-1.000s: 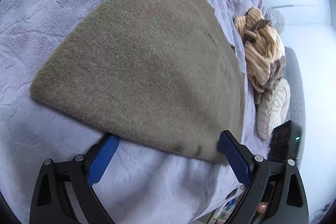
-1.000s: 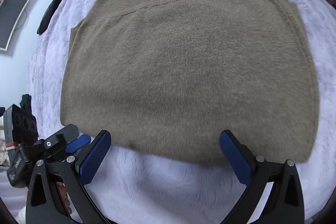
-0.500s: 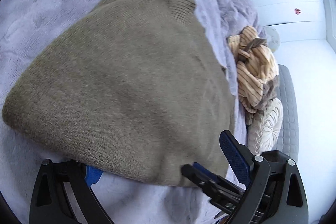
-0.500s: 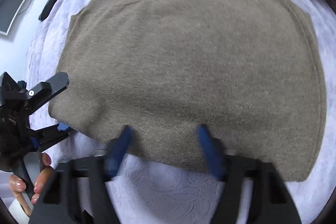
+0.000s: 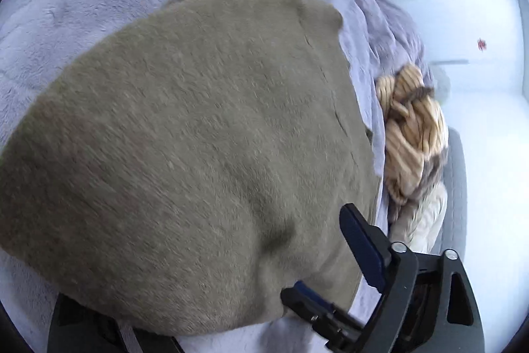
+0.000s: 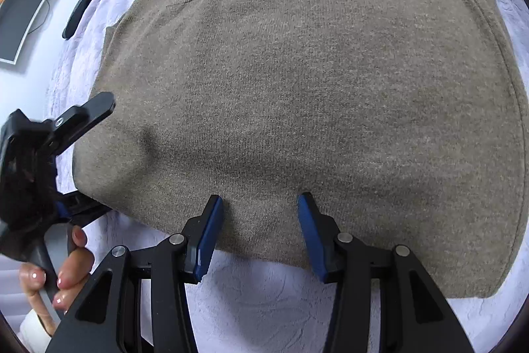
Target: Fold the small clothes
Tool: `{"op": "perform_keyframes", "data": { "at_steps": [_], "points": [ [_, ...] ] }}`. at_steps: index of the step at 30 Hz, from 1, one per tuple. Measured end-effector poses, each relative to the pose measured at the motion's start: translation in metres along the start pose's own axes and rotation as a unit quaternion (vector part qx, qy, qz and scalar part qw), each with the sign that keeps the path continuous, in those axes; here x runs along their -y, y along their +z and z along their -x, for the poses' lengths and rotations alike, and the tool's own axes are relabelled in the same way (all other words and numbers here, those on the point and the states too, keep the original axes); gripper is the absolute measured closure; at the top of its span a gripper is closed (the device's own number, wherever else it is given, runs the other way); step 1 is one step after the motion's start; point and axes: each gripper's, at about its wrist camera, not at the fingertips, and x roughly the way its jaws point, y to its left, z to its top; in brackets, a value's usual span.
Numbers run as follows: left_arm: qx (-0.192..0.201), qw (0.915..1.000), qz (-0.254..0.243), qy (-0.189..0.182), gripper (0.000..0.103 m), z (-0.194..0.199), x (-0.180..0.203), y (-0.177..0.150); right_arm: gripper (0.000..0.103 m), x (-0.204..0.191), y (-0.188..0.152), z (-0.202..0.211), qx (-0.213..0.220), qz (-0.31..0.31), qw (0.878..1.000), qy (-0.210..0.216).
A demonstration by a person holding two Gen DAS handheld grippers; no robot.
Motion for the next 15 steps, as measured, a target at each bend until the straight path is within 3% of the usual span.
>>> {"op": "perform_keyframes", "data": {
  "at_steps": [1, 4, 6, 7, 10, 12, 15],
  "points": [
    [0.009, 0.9999, 0.008, 0.012, 0.037, 0.002, 0.001, 0.002, 0.052, -0.001, 0.000, 0.000, 0.001, 0.001, 1.000, 0.001],
    [0.030, 0.9979, 0.021, 0.053, 0.072, 0.007, 0.004, 0.008, 0.052, -0.002, 0.001, 0.001, 0.001, 0.003, 1.000, 0.005],
    [0.040, 0.9961, 0.004, 0.078, 0.078, 0.008, 0.011, 0.006, 0.052, 0.001, 0.000, 0.002, 0.001, 0.003, 1.000, 0.008],
    [0.048, 0.9935, -0.027, 0.100, 0.079, 0.009, 0.020, 0.003, 0.052, 0.001, 0.000, 0.002, 0.000, 0.002, 1.000, 0.010],
    [0.078, 0.9685, -0.167, 0.168, 0.081, 0.009, 0.062, -0.014, 0.052, 0.009, 0.000, 0.009, -0.006, -0.002, 1.000, 0.017],
    [0.095, 0.9406, -0.257, 0.201, 0.081, 0.008, 0.088, -0.029, 0.052, 0.011, 0.000, 0.015, -0.009, -0.007, 1.000, 0.028],
    [0.102, 0.9056, -0.341, 0.230, 0.081, 0.003, 0.109, -0.044, 0.052, 0.020, 0.006, 0.032, -0.005, -0.018, 0.999, 0.038]
  ]
}}
